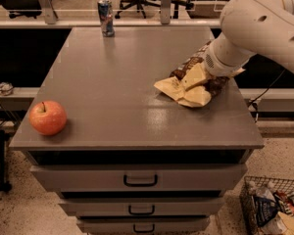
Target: Move brown chip bag near redbull can
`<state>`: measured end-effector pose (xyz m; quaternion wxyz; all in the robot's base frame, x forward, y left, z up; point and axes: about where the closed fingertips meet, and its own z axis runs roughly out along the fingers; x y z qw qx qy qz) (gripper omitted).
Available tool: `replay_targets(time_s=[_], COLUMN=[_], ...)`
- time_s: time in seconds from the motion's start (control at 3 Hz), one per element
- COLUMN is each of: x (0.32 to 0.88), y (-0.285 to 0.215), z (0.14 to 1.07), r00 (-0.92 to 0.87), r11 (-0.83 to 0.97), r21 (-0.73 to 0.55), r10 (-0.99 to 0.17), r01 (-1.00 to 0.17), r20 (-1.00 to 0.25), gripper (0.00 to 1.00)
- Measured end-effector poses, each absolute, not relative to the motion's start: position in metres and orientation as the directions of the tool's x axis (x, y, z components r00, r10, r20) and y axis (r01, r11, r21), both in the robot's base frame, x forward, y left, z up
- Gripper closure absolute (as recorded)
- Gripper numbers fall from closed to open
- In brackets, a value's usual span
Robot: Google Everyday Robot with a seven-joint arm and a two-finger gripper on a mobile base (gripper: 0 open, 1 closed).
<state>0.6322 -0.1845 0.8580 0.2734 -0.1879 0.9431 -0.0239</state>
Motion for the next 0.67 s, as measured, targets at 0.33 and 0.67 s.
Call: replay_targets(time_s=[0.33,0.67], x=[0.6322,0.6315], y=[-0.1845,-0.1842], z=[0.8582,0.8588], r00=[-0.780,-0.779], r11=[0.928,0.928], r21=[-0.148,-0.149], r10=[-0.368,-0.368], r01=[-0.341,-0.342], r20=[-0.507,-0.507], gripper=[0.61,0.37])
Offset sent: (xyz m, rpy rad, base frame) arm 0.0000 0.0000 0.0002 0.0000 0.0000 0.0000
